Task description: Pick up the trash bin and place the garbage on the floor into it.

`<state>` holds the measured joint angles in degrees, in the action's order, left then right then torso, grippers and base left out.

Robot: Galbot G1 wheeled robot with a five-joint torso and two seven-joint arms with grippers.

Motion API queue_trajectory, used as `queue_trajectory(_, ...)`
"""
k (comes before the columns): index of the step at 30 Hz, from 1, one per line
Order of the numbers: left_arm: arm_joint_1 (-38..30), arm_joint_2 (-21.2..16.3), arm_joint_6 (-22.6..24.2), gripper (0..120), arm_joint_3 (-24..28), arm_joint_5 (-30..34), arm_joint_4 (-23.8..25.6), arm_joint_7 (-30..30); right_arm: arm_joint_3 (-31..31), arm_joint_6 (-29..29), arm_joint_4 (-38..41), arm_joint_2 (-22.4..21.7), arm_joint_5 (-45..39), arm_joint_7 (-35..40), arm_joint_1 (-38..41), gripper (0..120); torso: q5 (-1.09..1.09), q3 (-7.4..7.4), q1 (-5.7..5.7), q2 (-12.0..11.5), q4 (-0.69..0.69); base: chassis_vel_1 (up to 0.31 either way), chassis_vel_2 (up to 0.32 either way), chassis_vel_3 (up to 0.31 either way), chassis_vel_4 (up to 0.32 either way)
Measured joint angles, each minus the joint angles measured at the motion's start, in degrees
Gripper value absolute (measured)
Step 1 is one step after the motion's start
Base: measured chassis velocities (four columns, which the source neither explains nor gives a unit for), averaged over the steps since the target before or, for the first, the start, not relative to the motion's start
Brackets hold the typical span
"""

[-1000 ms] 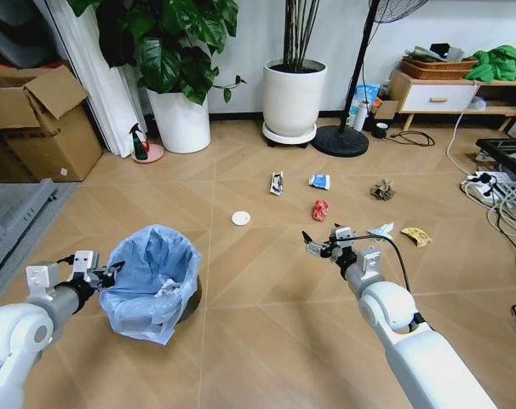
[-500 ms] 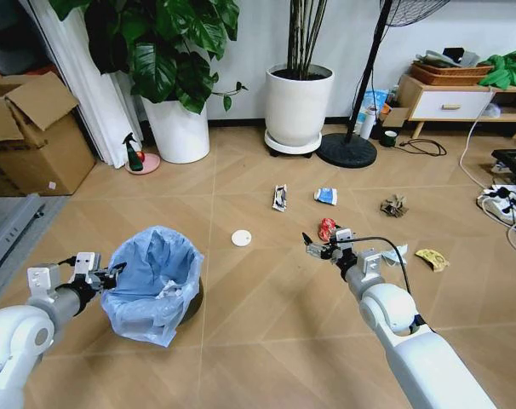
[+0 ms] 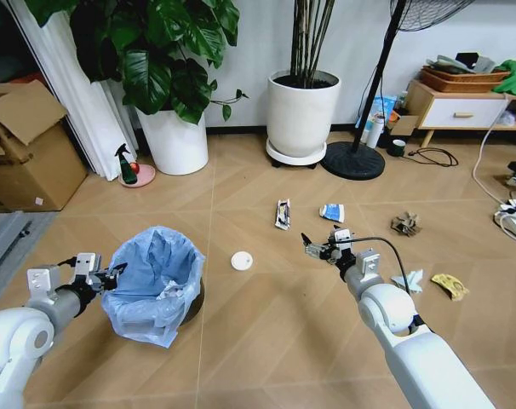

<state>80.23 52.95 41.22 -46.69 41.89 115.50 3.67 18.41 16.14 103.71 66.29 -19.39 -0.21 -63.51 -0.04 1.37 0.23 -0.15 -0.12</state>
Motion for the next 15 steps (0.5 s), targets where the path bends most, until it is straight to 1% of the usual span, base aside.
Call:
queue_trajectory(9,0.1,0.1,0.0,0,0.1,-0.1,0.2,0.0,0.1,-0.3,-0.2,0.4,0.5,-0.3,-0.2,100,-0.02,0.00,0.00,0.0,-0.01,-0.187,0.177,0.173,-0.183)
queue_trajectory(12,0.2,0.2,0.0,0,0.1,-0.2,0.2,0.0,0.0,-0.3,-0.3,0.6,0.6,-0.4,-0.2,100,0.01,0.00,0.00,0.0,0.00,-0.167,0.186,0.190,-0.181)
queue_trajectory(15,0.3,0.2,0.0,0,0.0,-0.2,0.2,0.0,-0.1,-0.4,-0.3,0.6,0.8,-0.4,-0.3,100,-0.03,0.00,0.00,0.0,0.00,-0.186,0.197,0.198,-0.191)
